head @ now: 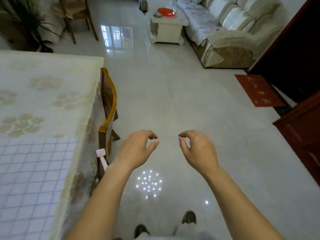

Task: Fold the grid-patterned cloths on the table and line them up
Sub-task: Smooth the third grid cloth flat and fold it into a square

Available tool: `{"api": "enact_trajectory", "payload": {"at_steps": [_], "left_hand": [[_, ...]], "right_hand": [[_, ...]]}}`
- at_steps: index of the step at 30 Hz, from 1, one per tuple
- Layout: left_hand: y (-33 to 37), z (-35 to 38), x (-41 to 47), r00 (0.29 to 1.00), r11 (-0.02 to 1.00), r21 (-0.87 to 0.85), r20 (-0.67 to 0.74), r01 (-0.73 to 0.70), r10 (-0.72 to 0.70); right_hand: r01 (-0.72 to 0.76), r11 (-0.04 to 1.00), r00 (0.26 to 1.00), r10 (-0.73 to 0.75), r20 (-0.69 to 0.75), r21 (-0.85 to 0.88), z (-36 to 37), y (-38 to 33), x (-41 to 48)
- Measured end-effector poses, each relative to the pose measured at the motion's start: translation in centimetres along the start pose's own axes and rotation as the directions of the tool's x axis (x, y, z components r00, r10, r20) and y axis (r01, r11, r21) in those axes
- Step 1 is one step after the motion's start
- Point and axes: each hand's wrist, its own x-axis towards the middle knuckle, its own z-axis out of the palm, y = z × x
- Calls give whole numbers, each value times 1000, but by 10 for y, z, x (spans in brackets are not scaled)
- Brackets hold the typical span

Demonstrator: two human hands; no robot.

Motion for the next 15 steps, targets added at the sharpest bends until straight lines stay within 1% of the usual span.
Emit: {"api": "enact_trajectory", "payload": {"at_steps": [3, 8, 10, 12, 15], "left_hand": [[-26, -3, 24, 994, 995, 6, -33, 103, -103], [-43, -18, 90, 963, 962, 88, -107, 257, -247], [-37, -27, 123, 947, 947, 90, -116, 310, -299], [-25, -35, 161, 936, 927, 133, -98, 350, -339], [4, -55, 218, 923, 905, 183, -68, 385, -379]], "right_hand": [[69, 996, 991, -76, 110, 64, 24, -9, 53], [145, 977, 974, -169, 152, 155, 54, -4, 145], [195, 964, 959, -227, 172, 183, 56, 10, 190], [233, 944, 935, -284, 213, 234, 54, 26, 242], [280, 918, 916, -343, 206, 282, 39, 41, 316]]}}
